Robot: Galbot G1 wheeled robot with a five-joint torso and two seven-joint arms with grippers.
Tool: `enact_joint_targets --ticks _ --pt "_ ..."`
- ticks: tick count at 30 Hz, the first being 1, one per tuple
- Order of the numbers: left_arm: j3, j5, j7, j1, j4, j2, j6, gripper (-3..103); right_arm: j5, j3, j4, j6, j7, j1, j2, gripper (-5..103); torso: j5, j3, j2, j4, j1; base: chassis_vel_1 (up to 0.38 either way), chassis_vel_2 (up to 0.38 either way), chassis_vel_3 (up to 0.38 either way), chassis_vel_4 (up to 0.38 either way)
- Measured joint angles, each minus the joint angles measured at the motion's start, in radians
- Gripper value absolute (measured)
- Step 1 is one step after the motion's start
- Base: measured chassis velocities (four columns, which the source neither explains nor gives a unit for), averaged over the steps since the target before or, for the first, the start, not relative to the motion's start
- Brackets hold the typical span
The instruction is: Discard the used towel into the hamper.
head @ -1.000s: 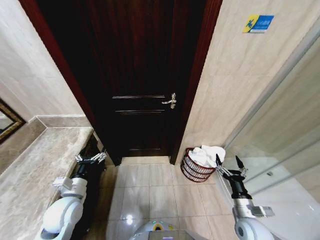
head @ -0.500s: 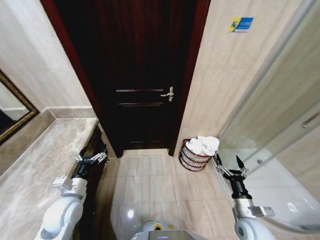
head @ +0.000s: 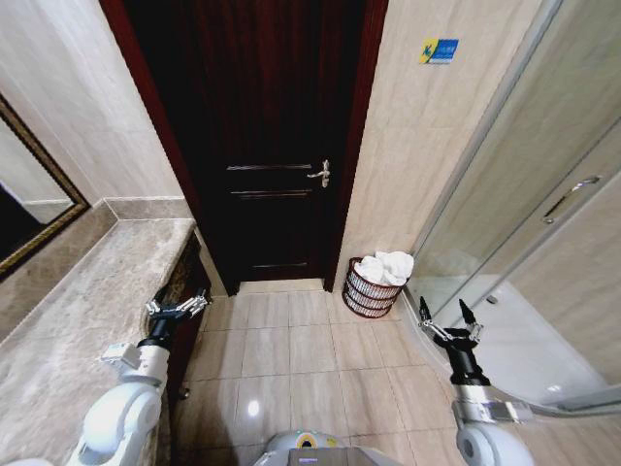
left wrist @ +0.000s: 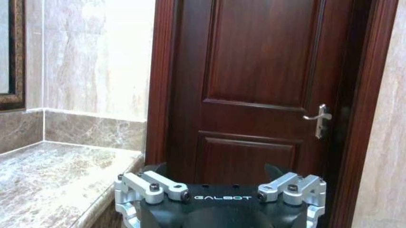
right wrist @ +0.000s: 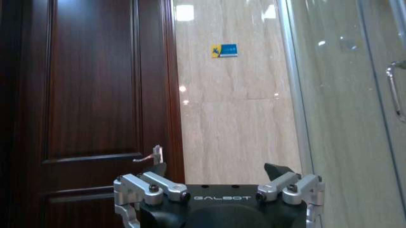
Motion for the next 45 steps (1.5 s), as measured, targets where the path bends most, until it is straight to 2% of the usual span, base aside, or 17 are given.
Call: enact_joint_targets --ticks 10,19,24,33,45 --pt "0.0 0.0 0.0 0.0 0.0 0.0 0.0 100 0.012 -0.034 0.064 -0.065 -0.052 -0.016 0.001 100 -0.0003 0.0 0.0 -0.0002 -0.001 -0.007 0.005 0.004 -0.005" --pt "0.0 0.0 0.0 0.0 0.0 0.0 0.0 100 -0.016 -0.057 0.066 -0.082 -0.025 -0.014 0.025 100 -0.0002 0.0 0.0 -0.0002 -0.001 0.0 0.0 0.0 0.0" --pt "0.0 0.0 0.0 0.0 0.0 0.0 0.0 100 -0.021 -0.058 0.064 -0.085 -0.02 -0.027 0.046 100 -0.0003 0.0 0.0 -0.0002 -0.001 0.0 0.0 0.0 0.0" --pt "0.0 0.0 0.0 0.0 0.0 0.0 0.0 100 -0.033 -0.085 -0.002 -0.049 -0.03 -0.046 0.073 100 -0.0002 -0.001 0.0 -0.0002 -0.001 0.0 0.0 0.0 0.0" --pt "0.0 0.0 0.0 0.0 0.0 0.0 0.0 100 -0.034 -0.079 0.005 -0.052 -0.028 -0.052 0.075 100 -0.0002 -0.001 0.0 -0.0002 -0.001 0.0 0.0 0.0 0.0"
